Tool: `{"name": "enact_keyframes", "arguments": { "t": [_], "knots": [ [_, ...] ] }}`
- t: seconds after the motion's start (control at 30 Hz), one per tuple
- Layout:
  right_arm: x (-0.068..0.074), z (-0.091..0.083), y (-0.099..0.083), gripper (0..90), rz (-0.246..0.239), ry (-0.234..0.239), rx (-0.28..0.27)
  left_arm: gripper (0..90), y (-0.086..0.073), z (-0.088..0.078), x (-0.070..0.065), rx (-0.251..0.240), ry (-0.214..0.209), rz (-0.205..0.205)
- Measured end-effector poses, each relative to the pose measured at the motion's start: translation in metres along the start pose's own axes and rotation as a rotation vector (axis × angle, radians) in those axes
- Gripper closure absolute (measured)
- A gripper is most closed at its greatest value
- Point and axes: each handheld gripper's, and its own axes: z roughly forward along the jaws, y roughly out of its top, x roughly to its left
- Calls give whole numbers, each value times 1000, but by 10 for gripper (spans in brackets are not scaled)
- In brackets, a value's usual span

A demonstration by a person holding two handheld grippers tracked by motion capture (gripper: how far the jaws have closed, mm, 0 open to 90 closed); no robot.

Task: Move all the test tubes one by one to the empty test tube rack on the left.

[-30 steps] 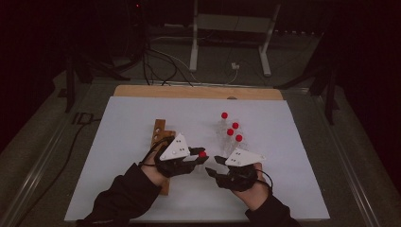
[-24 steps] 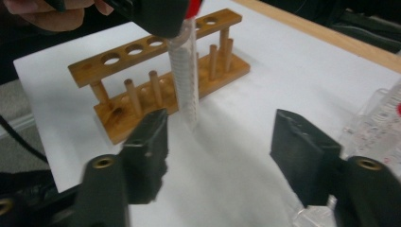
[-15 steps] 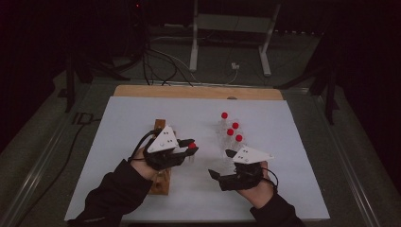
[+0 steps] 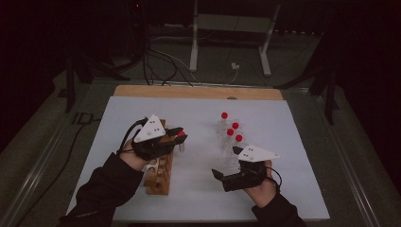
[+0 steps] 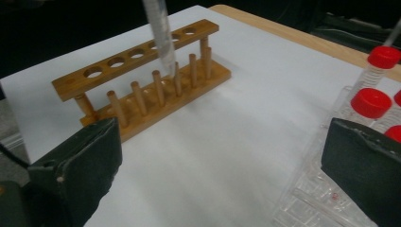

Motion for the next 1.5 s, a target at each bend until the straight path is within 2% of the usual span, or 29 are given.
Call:
{"name": "enact_keyframes", "arguments": {
  "t": [0.5, 0.7, 0.93, 1.2, 1.37, 1.5],
  "knots": [
    [-1, -4, 1, 0, -16, 8, -17, 720, 0, -12, 27, -17, 79, -33],
    [-2, -4, 1, 0, -18, 11, -17, 720, -3, -16, 38, -27, 125, -50],
    [-2, -4, 0, 0, -19, 10, -16, 721, -8, -17, 53, -34, 168, -90],
    [-3, -5, 0, 0, -18, 8, -22, 720, -16, -16, 68, -34, 228, -117],
    [-3, -5, 0, 0, -18, 6, -23, 720, -25, -14, 78, -41, 267, -161],
    [-4, -6, 0, 0, -20, 4, -26, 720, -33, -12, 84, -34, 278, -187]
  ]
}}
